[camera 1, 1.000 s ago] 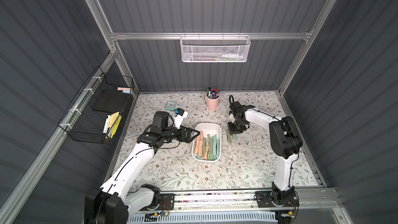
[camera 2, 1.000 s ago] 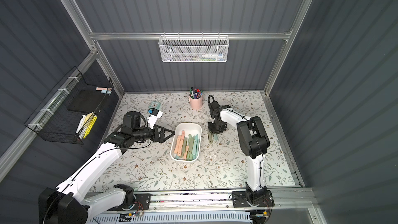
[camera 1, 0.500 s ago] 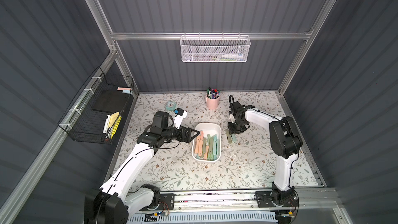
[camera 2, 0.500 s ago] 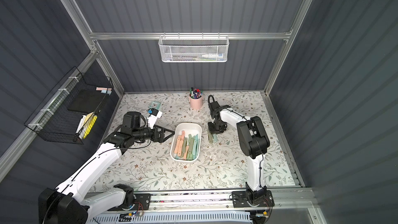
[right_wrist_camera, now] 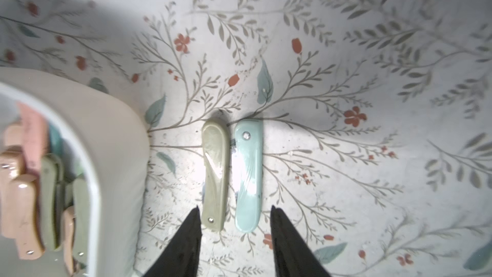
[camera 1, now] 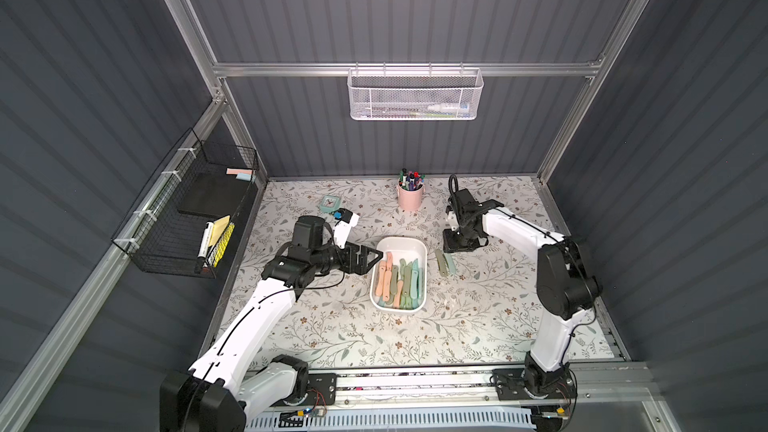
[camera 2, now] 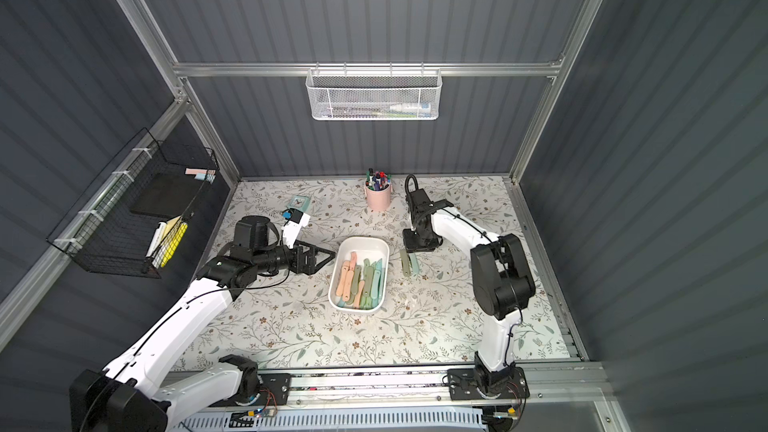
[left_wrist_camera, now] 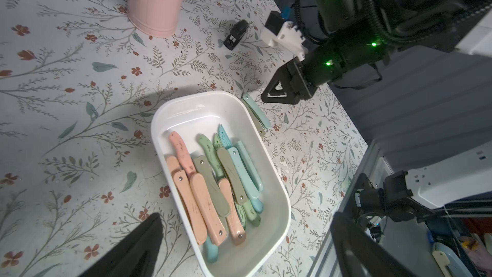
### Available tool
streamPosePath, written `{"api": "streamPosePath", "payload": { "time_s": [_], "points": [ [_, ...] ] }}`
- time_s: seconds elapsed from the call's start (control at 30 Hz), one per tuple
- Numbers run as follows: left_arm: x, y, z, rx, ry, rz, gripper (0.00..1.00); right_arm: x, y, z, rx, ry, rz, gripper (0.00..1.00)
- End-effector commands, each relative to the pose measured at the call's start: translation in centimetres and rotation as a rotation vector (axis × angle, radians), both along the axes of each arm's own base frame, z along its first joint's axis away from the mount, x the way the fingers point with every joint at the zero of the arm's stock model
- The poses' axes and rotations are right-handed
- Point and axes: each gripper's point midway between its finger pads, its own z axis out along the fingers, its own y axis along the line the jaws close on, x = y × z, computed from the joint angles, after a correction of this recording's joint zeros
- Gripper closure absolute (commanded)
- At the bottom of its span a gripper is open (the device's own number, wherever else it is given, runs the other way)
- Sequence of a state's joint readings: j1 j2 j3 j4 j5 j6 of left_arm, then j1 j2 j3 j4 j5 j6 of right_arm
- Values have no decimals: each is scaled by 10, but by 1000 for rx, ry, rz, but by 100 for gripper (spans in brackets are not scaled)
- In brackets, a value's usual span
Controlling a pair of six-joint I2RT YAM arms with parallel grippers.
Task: Take the fruit knife out of the storage box
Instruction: Place the fruit knife at the center of the board, then pick up the fruit knife from the storage box.
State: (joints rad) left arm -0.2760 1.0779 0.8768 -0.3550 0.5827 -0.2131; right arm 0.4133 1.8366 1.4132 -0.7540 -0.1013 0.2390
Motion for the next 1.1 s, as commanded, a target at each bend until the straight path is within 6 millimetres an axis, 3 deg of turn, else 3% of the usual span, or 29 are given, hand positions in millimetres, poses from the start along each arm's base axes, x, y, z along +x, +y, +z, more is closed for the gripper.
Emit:
{"api": "streamPosePath", "payload": {
  "time_s": [0.0,0.2,0.3,0.47,0.7,1.07],
  "points": [
    [5,18,3,68,-43,88,1,-8,17,24,27,-62,30,52],
    [10,35,5,122,-76,187,1,-28,81,58,149,-148,154,47],
    [10,41,6,137,-85,222,1,-45,113,58,183,-110,238,41],
    [10,46,9,141,-99,246,1,-67,146,43,152,-43,314,40],
    [10,40,8,131,-90,217,0,-83,157,17,22,57,233,42],
    [9,40,9,129,-95,214,1,-98,146,-30,-83,216,49,46]
  ]
}}
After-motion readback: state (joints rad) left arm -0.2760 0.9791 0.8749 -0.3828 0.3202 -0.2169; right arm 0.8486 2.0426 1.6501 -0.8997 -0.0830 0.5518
